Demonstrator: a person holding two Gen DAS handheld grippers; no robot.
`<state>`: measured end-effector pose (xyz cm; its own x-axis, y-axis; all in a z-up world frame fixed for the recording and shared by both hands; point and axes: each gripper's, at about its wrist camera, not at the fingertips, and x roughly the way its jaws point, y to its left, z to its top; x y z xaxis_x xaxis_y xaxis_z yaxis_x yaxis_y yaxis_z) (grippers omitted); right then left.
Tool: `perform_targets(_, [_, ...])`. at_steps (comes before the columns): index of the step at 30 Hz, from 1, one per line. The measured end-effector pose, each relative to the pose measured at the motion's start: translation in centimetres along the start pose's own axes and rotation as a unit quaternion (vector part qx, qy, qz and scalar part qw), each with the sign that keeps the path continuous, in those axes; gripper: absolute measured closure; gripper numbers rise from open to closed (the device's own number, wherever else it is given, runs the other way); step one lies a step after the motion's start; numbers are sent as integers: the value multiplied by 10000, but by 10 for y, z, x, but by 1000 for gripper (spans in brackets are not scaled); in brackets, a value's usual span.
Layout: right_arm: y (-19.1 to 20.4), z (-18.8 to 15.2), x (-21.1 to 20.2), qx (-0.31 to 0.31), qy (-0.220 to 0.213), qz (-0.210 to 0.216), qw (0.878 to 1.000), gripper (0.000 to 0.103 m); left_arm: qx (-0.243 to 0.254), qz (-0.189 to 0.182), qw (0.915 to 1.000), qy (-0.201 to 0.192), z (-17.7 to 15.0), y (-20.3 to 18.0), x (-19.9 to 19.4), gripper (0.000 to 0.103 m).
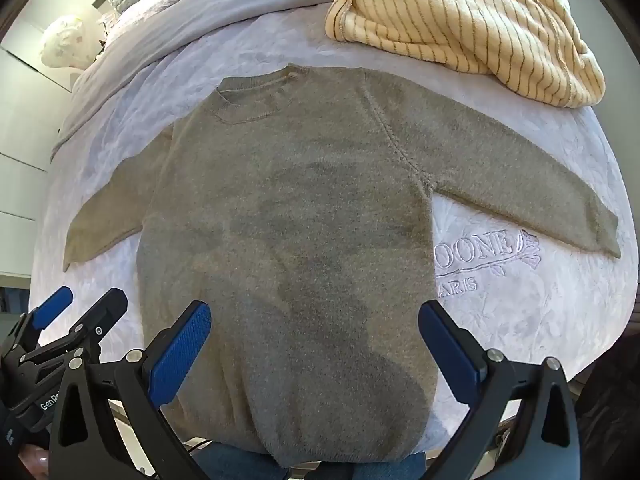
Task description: Fold small clothes
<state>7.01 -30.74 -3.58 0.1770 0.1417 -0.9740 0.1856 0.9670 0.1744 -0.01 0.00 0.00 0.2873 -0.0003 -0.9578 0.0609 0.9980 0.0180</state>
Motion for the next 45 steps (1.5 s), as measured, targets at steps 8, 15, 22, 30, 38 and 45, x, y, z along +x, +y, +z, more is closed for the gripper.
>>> perform_targets(8, [-3, -3, -3, 7, -69, -15, 10000, 0, 5, 10, 10000, 16, 0, 0, 0, 0])
perform_targets(15, [-2, 0, -3, -20, -223, 12, 9997, 0, -21, -71, 9998, -166, -1, 4, 0, 0])
perform_targets(22, [0, 0, -2, -5, -202, 7, 9998, 0, -27, 88, 9997, 204, -1, 4, -1, 0])
perform_targets(30, [2, 1, 1, 45, 111, 105, 9999, 0, -93, 127, 9995, 282, 0, 6, 1, 0])
perform_targets(38, [2, 2, 1, 14, -10, 39, 10000, 0, -98, 167, 9996, 201, 1, 7, 2, 0])
perform_targets(45, [3, 3, 3, -6, -22, -8, 10000, 0, -136, 86, 9997, 206, 0, 7, 3, 0])
